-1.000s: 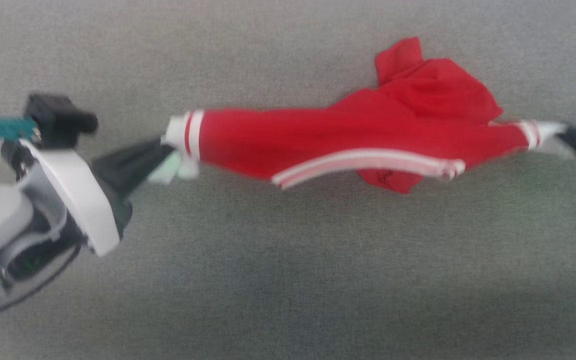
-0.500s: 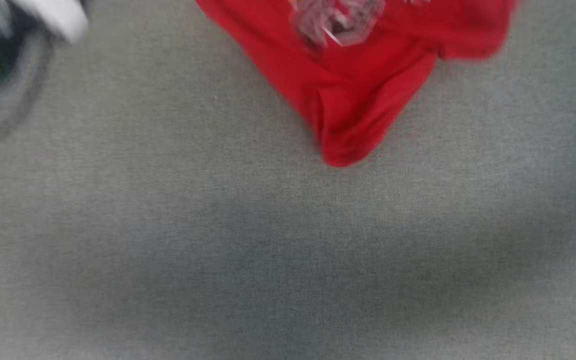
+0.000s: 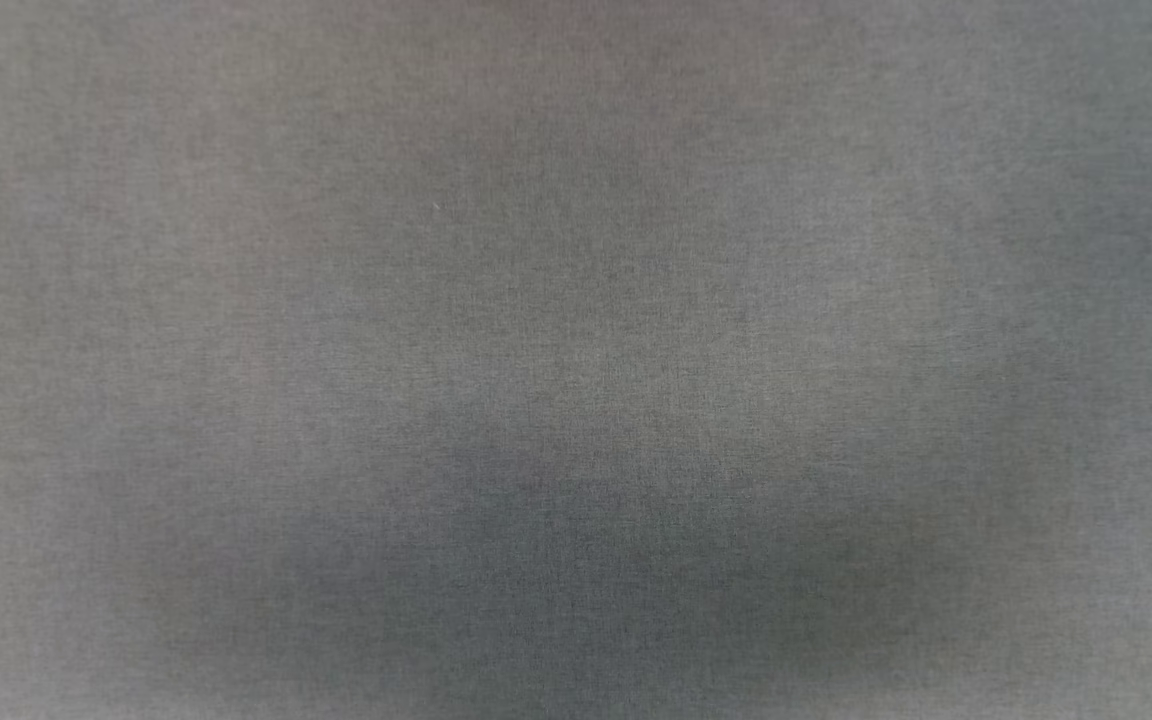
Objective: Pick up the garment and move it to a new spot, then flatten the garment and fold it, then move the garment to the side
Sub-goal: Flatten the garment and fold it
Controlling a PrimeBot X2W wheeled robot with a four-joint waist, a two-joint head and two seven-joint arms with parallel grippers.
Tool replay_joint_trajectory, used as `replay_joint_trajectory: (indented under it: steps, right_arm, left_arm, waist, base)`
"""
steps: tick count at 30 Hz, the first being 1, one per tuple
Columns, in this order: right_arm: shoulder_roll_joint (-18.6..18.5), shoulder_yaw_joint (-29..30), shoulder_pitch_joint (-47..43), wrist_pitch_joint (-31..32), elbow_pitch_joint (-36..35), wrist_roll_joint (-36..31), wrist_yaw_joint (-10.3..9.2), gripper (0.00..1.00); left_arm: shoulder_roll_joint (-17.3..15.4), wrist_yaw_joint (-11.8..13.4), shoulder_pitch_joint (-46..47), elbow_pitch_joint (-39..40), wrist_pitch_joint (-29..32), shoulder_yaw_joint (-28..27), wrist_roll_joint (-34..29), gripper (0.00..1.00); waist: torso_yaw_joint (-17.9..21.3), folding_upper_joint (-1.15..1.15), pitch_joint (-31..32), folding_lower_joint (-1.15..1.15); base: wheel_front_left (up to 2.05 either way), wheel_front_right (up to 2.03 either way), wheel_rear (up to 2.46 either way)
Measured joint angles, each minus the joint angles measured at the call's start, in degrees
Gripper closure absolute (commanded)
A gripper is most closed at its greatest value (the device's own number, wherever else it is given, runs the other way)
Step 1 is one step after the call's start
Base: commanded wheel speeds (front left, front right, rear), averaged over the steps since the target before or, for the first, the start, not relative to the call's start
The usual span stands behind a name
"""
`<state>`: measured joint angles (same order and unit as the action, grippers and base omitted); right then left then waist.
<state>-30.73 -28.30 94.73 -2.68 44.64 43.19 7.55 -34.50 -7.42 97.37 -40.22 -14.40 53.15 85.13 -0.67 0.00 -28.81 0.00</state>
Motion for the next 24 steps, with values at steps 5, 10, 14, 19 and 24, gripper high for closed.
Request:
replay_joint_trajectory:
  steps: [5, 10, 14, 19, 24]
  right_arm:
    - [-4.7, -6.7, -10.4, 4.8, -5.0, 2.3, 0.0, 1.0]
    - [-12.3, -10.1, -24.8, 9.4, -14.3, 7.3, 0.0, 1.0]
    - [-18.3, -10.5, -38.1, 12.9, -22.9, 11.1, 0.01, 1.0]
    - [-24.8, -7.5, -60.1, 15.9, -34.6, 17.0, 0.0, 1.0]
    - [-27.3, -3.5, -75.4, 18.1, -41.1, 19.1, 0.0, 1.0]
  left_arm:
    - [-4.2, 0.0, -12.0, 7.0, 2.3, 5.3, 0.5, 1.0]
    - [-10.1, 0.0, -26.9, 17.3, 4.8, 13.5, 0.2, 1.0]
    - [-14.5, 0.0, -35.4, 24.0, 5.2, 17.1, 1.1, 1.0]
    - [-17.8, 0.0, -45.3, 31.8, 3.6, 19.1, 0.8, 1.0]
    - [-20.7, 0.0, -53.0, 36.4, 2.7, 19.8, 0.0, 1.0]
  waist:
    - [-0.1, 0.0, 1.9, 0.0]
    - [-0.2, 0.0, 3.4, 0.0]
    - [-0.4, 0.0, 4.9, 0.0]
    - [-0.7, 0.0, 7.4, 0.0]
    - [-0.3, 0.0, 9.3, 0.0]
  base:
    - [0.0, 0.0, 0.0]
    - [0.0, 0.0, 0.0]
    - [0.0, 0.0, 0.0]
    - [0.0, 0.0, 0.0]
    - [0.0, 0.0, 0.0]
